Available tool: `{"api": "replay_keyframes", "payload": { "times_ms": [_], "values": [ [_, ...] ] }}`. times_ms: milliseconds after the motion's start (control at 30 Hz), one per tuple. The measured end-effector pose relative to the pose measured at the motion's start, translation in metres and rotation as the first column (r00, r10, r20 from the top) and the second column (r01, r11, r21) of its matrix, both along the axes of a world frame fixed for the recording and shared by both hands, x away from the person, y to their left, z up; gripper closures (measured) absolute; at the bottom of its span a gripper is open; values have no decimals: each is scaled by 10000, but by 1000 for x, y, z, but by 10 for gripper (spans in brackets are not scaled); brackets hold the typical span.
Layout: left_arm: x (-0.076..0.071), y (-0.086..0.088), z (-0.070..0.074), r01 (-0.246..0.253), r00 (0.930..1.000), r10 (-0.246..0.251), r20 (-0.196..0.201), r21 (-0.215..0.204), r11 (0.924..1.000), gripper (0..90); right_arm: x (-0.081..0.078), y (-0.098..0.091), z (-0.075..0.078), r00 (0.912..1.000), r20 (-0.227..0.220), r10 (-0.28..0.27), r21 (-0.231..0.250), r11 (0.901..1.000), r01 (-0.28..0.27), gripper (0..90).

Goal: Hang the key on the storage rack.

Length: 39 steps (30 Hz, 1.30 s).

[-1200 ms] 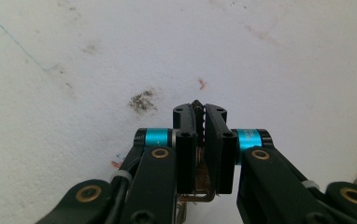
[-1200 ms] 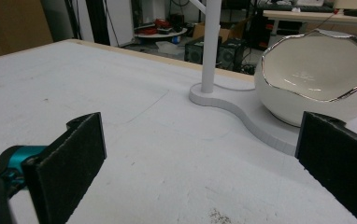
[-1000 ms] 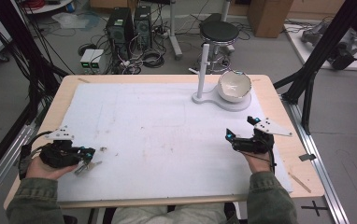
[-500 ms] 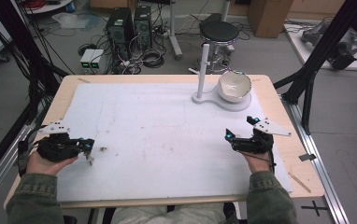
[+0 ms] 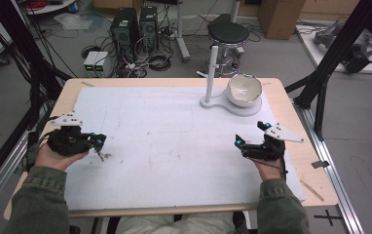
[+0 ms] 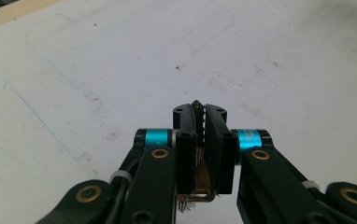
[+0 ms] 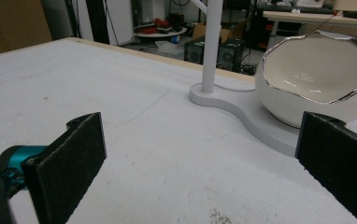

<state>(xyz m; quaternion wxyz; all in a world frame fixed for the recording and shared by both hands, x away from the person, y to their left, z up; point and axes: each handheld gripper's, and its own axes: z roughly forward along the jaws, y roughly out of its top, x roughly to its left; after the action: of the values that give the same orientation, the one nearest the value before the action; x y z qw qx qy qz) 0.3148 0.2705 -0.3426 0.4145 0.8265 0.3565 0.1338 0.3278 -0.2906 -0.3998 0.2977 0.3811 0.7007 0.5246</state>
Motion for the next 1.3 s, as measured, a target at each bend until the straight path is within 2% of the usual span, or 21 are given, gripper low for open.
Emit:
{"api": "replay_keyframes", "payload": {
  "times_ms": [200,300,533,867,1033,1300],
  "values": [
    [11,-9,13,75,10000,-76,45,76,9999,827,0,0,0,10000,-1,33,10,10000,-33,8],
    [15,-13,21,64,9999,-63,123,-82,9999,827,0,0,0,10000,-26,41,62,10000,-40,8],
    [25,-23,40,148,9982,-143,576,-70,9999,828,0,0,0,10000,8,51,98,9999,-51,8],
    [41,-39,67,415,9948,-406,937,-68,9991,828,-1,-1,1,10000,2,11,100,9999,-11,8],
    [48,-49,78,686,9915,-720,1080,355,9970,827,0,-1,0,10000,-14,-13,84,10000,13,8],
    [60,-68,86,959,9881,-1002,1169,414,9945,828,-1,-1,1,10000,-17,-51,177,9998,51,7]
  ]
}}
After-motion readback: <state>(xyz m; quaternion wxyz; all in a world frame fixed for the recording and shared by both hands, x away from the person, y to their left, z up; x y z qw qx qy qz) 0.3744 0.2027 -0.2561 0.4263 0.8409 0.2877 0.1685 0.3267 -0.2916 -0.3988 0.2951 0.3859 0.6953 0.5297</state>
